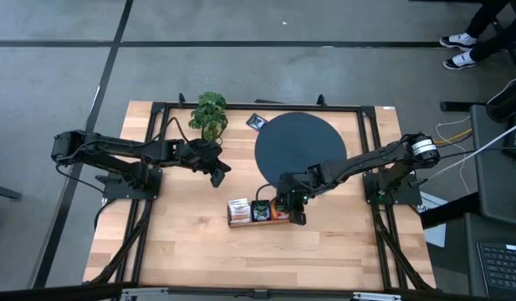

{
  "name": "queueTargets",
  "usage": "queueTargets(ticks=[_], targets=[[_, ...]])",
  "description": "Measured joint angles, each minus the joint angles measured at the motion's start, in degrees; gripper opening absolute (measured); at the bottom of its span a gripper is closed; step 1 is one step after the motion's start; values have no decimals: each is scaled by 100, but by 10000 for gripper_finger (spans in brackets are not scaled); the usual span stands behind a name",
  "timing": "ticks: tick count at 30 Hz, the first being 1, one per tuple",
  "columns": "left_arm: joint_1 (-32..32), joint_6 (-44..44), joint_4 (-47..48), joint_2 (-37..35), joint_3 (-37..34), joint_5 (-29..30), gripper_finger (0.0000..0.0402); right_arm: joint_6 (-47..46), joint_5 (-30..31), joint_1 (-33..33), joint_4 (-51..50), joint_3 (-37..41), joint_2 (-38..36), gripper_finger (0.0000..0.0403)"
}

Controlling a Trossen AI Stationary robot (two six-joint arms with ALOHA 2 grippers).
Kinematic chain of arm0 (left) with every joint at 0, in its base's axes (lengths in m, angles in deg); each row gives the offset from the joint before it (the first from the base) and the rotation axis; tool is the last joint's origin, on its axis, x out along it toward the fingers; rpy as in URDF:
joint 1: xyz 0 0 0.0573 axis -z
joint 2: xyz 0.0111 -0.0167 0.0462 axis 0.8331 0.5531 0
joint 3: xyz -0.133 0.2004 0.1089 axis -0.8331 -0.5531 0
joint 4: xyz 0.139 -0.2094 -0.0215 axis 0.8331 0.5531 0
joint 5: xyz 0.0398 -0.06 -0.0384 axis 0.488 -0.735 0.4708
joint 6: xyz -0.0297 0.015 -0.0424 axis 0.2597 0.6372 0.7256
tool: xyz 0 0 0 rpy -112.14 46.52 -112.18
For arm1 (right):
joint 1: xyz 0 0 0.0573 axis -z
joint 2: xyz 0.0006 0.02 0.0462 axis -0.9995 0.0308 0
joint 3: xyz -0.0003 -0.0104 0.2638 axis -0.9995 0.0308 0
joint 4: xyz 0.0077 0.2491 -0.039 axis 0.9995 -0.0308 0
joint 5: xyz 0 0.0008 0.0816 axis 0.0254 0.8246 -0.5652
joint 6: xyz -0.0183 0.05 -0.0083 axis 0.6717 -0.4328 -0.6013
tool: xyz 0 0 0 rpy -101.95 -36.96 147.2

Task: Pick & Place Tea
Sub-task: Put the purple tea bag into the middle section of the wooden organizer

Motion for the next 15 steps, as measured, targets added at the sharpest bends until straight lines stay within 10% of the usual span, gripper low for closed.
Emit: queueTargets(ticks=[15], targets=[[-2, -348, -62, 2, -2, 293, 24, -891, 51, 342, 8, -48, -890, 167]])
